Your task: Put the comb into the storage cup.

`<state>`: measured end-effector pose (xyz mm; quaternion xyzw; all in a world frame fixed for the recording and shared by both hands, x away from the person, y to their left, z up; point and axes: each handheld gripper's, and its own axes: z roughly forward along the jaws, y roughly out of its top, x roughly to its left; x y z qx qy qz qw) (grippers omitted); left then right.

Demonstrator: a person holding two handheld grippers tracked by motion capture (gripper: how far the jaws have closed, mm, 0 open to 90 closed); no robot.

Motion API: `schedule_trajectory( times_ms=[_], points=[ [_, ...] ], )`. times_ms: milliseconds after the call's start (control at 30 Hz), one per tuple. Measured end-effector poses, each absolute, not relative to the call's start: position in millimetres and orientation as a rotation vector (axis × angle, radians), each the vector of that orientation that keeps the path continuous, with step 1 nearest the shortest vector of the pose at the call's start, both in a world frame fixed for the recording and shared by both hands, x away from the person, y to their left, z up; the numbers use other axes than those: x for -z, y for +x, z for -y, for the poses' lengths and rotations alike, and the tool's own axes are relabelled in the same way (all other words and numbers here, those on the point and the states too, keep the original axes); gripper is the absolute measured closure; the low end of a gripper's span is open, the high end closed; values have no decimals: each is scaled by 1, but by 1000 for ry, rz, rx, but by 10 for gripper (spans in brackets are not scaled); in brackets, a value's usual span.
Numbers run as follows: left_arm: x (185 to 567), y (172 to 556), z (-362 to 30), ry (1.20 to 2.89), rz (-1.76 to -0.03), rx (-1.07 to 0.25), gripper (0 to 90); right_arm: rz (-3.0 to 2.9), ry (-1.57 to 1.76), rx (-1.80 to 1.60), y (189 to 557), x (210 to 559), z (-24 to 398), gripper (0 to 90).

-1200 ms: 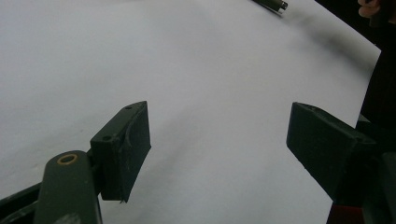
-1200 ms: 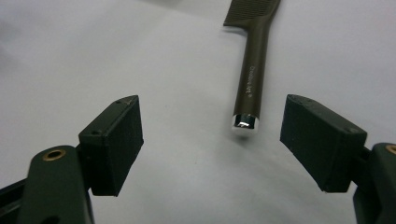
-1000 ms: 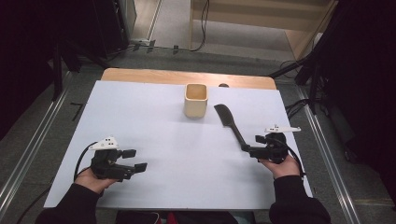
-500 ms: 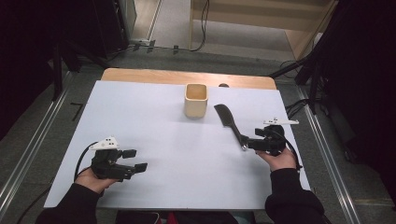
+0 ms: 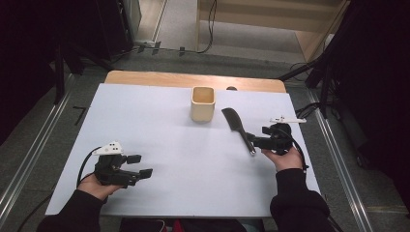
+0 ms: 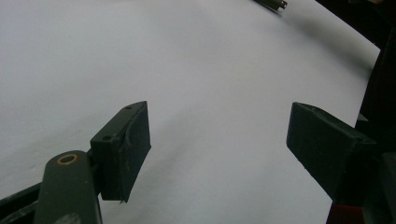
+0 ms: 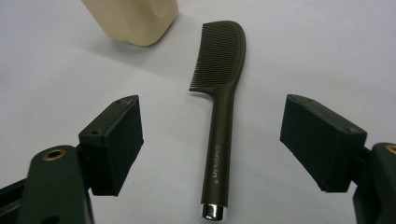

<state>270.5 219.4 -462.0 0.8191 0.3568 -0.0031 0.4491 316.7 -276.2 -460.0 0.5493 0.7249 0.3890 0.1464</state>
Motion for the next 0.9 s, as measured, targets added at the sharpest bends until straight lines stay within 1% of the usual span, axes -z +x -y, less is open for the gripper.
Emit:
schedule_trajectory(
  times_ms=[667,900],
  points=[
    [461,270,-220,2027,-880,8,222,-2059,1585,-1127,334,456,266,197],
    [461,270,-220,2024,-877,8,222,-2061,1590,-1114,335,459,265,198]
  ],
)
